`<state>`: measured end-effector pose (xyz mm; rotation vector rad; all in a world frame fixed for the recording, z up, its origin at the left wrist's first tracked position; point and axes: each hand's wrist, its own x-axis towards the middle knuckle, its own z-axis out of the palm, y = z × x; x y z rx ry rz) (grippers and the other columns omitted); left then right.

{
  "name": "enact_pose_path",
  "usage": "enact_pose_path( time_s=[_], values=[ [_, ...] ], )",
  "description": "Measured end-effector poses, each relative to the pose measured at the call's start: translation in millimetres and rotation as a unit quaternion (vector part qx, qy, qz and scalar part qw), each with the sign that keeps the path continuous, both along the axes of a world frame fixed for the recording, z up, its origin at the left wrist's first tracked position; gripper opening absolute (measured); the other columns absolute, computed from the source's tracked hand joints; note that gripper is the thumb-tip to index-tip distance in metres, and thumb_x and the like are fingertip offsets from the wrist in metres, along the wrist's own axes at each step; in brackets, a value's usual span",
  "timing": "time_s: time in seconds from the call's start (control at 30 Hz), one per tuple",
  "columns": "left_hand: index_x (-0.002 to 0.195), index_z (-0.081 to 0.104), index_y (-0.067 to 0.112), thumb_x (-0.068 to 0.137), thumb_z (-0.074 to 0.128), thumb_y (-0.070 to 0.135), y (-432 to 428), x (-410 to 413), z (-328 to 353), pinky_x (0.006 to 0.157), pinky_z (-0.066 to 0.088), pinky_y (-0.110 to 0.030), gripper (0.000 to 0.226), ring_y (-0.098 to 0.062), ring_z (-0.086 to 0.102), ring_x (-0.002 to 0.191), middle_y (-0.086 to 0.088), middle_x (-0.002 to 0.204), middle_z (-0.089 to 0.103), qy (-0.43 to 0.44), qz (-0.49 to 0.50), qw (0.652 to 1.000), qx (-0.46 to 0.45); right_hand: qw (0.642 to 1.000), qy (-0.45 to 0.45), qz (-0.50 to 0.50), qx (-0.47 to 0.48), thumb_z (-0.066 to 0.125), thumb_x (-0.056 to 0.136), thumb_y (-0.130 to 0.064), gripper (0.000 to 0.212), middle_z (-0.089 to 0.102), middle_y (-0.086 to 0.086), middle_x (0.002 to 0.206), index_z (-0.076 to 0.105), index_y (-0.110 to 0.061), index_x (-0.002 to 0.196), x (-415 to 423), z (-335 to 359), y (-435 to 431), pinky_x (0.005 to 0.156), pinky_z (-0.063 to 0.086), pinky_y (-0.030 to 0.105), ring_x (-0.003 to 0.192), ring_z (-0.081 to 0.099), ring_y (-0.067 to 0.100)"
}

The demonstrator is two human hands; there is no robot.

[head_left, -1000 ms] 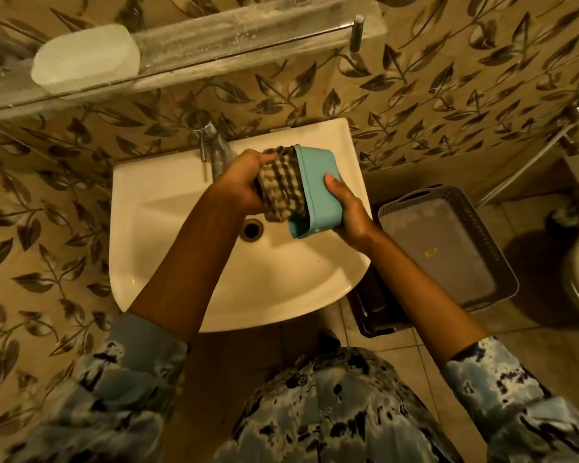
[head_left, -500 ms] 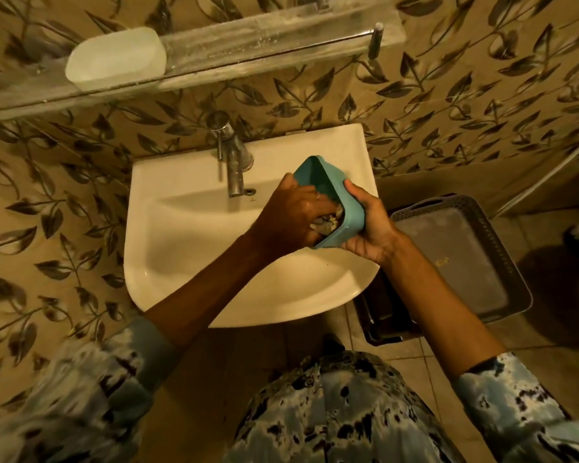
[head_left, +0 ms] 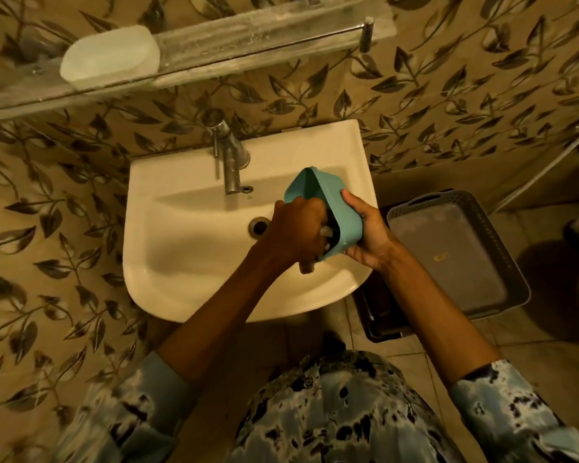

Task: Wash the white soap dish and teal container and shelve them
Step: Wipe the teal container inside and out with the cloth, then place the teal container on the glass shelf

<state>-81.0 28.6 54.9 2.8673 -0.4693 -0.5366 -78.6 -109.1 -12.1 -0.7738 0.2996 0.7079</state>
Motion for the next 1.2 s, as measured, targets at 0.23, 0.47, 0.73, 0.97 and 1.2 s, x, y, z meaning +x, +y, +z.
enact_pose_path(
  time_s=[0.23, 0.47, 0.73, 0.97, 1.2],
  values=[
    [0.081, 0.073, 0.009, 0.082, 0.070, 0.013, 67.9, 1.0, 32.1, 0.061, 0.054, -0.029, 0.005, -0.019, 0.067, 0.072, -0.011, 0.078, 0.072, 0.154, 0.107, 0.926, -0.328, 1.000, -0.003, -0.028, -0.012, 0.048, 0.086, -0.047, 0.061, 0.064, 0.012, 0.112, 0.048, -0.011, 0.135, 7.2, -3.7, 8.0, 0.080, 0.056, 0.040, 0.094, 0.063, 0.025],
    [0.094, 0.067, 0.008, 0.087, 0.060, 0.016, 175.9, 11.2, 19.0, 0.063, 0.055, -0.024, 0.013, -0.018, 0.065, 0.080, -0.002, 0.083, 0.071, 0.084, 0.454, 0.734, -0.499, 0.999, 0.007, -0.036, 0.001, 0.048, 0.089, -0.045, 0.055, 0.068, 0.008, 0.109, 0.048, -0.014, 0.135, 11.8, -11.3, 3.4, 0.078, 0.057, 0.038, 0.092, 0.068, 0.021],
    [0.100, 0.056, 0.021, 0.093, 0.052, 0.031, 226.5, 94.6, -9.4, 0.060, 0.048, -0.022, 0.012, -0.008, 0.055, 0.074, 0.005, 0.085, 0.059, 0.014, 0.595, 0.593, -0.543, 0.997, 0.000, -0.011, 0.070, 0.062, 0.078, -0.042, 0.071, 0.058, 0.014, 0.124, 0.041, -0.015, 0.140, 15.7, -8.2, 13.4, 0.078, 0.057, 0.050, 0.106, 0.063, 0.029],
    [0.097, 0.058, 0.011, 0.088, 0.057, 0.035, 235.0, 129.2, -58.6, 0.051, 0.049, -0.021, 0.026, -0.014, 0.056, 0.048, -0.006, 0.075, 0.065, 0.056, 0.623, 0.574, -0.529, 0.996, -0.016, -0.006, 0.087, 0.085, 0.057, -0.035, 0.103, 0.054, 0.016, 0.132, 0.036, -0.011, 0.144, 11.8, -2.9, 11.4, 0.086, 0.055, 0.051, 0.116, 0.057, 0.031],
    [0.120, 0.060, 0.005, 0.090, 0.056, 0.027, 210.0, 84.8, -68.6, 0.094, 0.051, -0.044, 0.038, -0.036, 0.059, 0.110, -0.018, 0.124, 0.061, -0.103, 0.612, 0.737, -0.267, 0.998, -0.041, -0.028, 0.027, 0.092, 0.042, -0.032, 0.120, 0.052, 0.015, 0.125, 0.031, -0.011, 0.143, 12.4, 9.8, 18.8, 0.069, 0.057, 0.048, 0.109, 0.061, 0.028]
  ],
)
